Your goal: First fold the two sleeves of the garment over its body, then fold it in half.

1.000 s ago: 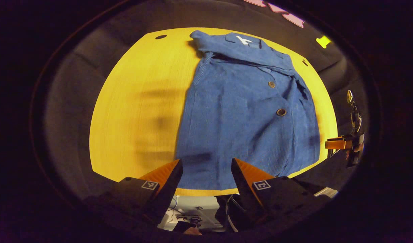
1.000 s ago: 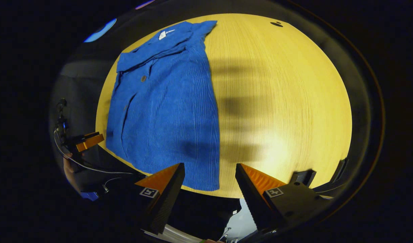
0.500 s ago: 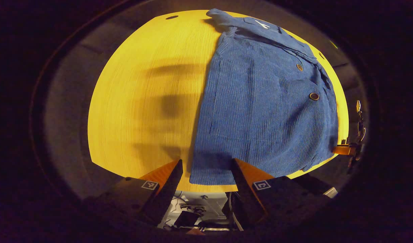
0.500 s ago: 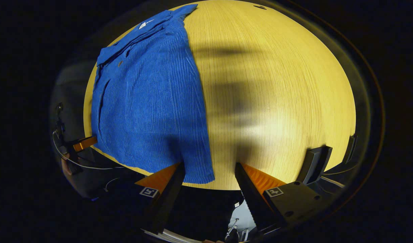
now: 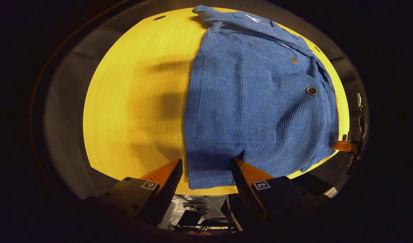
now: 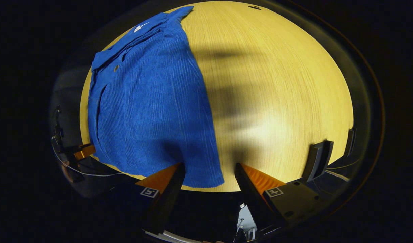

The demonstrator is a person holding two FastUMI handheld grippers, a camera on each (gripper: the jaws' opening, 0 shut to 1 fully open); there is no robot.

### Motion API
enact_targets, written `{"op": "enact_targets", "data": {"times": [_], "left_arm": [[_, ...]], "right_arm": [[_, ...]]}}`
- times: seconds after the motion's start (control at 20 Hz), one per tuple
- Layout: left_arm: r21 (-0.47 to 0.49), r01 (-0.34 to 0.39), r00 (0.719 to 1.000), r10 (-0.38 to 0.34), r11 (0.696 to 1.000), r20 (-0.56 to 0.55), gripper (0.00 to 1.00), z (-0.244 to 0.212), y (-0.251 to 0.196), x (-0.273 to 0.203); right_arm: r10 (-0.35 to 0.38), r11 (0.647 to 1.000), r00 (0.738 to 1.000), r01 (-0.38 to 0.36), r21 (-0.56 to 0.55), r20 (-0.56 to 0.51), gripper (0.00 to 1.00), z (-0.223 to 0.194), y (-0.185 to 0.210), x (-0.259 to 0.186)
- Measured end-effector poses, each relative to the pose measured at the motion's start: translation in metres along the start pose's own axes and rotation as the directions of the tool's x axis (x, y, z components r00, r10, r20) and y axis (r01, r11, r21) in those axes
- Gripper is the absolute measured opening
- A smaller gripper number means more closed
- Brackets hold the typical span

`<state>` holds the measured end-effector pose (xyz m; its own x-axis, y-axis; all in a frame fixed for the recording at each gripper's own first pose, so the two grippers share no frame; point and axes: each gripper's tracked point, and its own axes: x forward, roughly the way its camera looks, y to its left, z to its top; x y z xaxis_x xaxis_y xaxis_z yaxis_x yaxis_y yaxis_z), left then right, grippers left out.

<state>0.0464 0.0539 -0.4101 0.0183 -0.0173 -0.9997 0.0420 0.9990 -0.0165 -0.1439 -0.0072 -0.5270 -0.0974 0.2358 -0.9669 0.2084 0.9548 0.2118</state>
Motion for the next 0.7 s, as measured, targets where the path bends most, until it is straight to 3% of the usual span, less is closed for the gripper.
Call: {"op": "enact_targets", "data": {"times": [0.2,0.45,0.5,0.65,0.7], "left_arm": [[0.001,-0.002,1.0,0.002,1.0,0.006,0.84,0.002,-0.003,0.0],[-0.009,0.004,1.0,-0.004,1.0,-0.006,0.83,-0.001,-0.005,0.002],[0.001,0.008,1.0,-0.008,1.0,-0.012,0.75,-0.001,-0.007,0.003],[0.041,0.048,0.999,-0.048,0.998,-0.019,0.3,-0.005,-0.017,0.001],[0.02,0.06,0.998,-0.059,0.998,-0.018,0.15,-0.004,-0.017,0.005]], "right_arm": [[-0.044,0.998,0.999,0.044,-0.042,0.002,0.93,-0.001,0.003,0.003],[-0.086,0.988,0.996,0.087,-0.126,0.016,0.75,0.002,0.008,0.007],[-0.054,0.99,0.998,0.057,-0.133,0.028,0.7,0.003,0.016,0.008],[-0.006,0.994,1.0,0.007,-0.105,0.016,0.09,0.004,0.03,0.008],[0.002,0.995,1.0,0.001,-0.096,0.026,0.08,0.005,0.03,0.007]]}}
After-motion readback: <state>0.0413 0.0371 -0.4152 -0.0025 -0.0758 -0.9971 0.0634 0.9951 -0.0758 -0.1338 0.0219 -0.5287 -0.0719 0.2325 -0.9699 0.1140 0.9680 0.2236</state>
